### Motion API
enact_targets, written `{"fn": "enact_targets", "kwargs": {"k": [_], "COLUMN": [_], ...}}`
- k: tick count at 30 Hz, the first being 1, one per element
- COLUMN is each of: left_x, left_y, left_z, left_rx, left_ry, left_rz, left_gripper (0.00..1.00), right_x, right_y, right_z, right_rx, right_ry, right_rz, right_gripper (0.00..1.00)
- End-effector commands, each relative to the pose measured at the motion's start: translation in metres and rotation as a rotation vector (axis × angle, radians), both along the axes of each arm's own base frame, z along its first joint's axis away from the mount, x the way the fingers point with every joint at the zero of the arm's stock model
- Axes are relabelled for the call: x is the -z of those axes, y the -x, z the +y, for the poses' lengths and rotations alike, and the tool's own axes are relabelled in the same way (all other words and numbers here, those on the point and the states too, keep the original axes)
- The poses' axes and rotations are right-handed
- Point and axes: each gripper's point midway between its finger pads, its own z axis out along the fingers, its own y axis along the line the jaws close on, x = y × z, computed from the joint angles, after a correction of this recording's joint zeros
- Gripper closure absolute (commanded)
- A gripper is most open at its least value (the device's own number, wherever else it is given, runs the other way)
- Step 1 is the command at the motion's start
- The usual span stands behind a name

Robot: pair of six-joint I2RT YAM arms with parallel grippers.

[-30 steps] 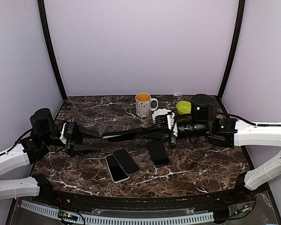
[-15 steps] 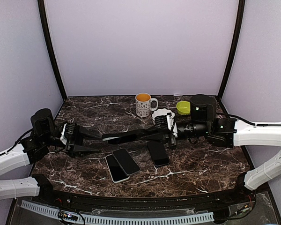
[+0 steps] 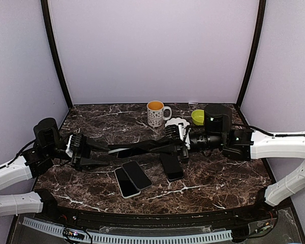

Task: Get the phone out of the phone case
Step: Pass from the right arm to the left

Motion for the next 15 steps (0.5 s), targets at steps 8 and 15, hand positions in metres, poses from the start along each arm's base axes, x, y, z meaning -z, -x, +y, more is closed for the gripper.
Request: {"fn": "enact_targets", "kwargs": {"k": [8, 15], "left_x": [0.0, -0.001], "left_y": [-0.015, -0.022], "left_z": [-0.002, -0.001], "left_rx": [-0.091, -0.129], "left_ry": [-0.002, 0.002], "left_rz": [-0.039, -0.06], "left_gripper": [0.64, 0.7], "right_x": [-0.053, -0.056], "right_y": [0.027, 0.03], "right_z": [0.01, 0.014], "right_rx": [-0.108, -0.114], "right_ry": [-0.21, -0.24], "right_rz": [-0.055, -0.041], "right_gripper": [1.0, 1.0]}}
